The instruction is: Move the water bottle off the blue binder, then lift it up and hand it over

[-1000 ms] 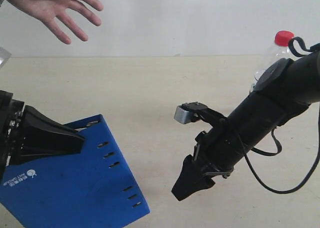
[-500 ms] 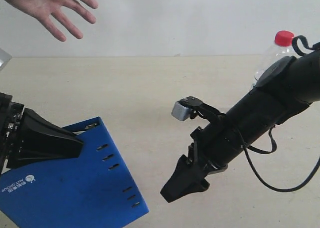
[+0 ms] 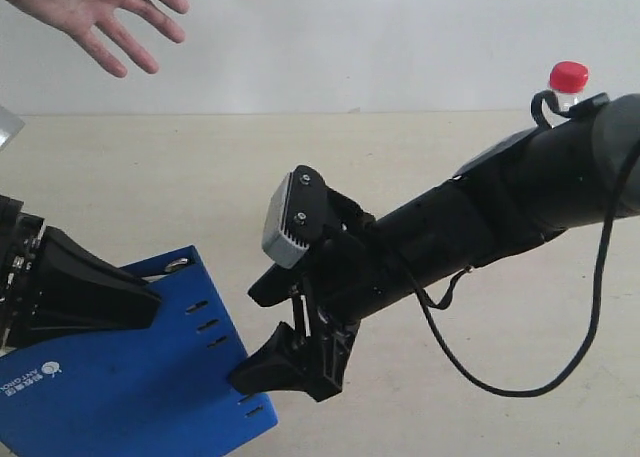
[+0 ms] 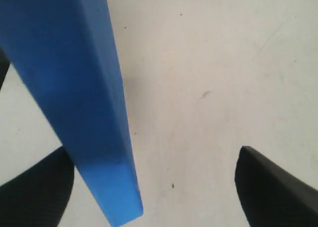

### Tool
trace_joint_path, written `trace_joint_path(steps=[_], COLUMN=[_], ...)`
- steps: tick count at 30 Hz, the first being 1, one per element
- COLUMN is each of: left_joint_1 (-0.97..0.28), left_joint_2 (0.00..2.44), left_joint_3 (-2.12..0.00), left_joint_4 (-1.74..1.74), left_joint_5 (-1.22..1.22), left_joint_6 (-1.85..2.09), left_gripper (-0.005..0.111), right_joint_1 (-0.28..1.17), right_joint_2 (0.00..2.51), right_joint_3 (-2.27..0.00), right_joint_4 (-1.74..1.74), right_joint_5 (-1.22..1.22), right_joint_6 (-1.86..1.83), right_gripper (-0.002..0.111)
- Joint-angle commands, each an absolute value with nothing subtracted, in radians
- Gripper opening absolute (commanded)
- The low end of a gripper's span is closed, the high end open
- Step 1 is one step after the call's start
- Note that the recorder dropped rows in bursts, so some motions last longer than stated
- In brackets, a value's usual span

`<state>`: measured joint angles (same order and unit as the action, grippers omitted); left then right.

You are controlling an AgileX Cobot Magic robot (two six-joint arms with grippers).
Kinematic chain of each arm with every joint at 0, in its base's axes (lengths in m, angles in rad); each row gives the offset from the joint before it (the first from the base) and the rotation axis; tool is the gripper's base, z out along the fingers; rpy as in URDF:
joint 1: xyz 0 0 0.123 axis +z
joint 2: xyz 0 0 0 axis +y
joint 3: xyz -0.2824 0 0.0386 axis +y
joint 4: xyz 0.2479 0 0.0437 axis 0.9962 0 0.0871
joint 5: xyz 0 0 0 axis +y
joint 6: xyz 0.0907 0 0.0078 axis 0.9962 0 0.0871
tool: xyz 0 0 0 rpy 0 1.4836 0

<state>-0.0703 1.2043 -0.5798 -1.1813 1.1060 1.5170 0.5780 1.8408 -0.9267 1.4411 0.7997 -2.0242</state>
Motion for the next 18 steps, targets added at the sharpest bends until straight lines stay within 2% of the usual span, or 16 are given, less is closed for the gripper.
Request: trace_joint_path(steps=[1,8,18], left_joint_1=[-0.080,-0.080,-0.080], left_joint_2=[1.201,1.201,1.201], left_joint_3=[-0.583,-0.583,-0.583], left_joint_4=[-1.185,-1.185,-1.185], left_joint_5=[1.138,1.153,1.177], left_joint_6=[1.499,1.499,1.511], left_gripper=[0.004,0.004,0.004], right_joint_1=[0.616,0.627,0.629], right_joint_2=[1.847,1.848,1.897], right_joint_3=[-0.929,-0.929,-0.956], right_joint_4=[1.583,1.598,1.681], right_joint_5=[0.763,0.727,0.865], right_joint_6=[-2.131,-2.131,-2.131], right_gripper=[0.076,0.076,0.076])
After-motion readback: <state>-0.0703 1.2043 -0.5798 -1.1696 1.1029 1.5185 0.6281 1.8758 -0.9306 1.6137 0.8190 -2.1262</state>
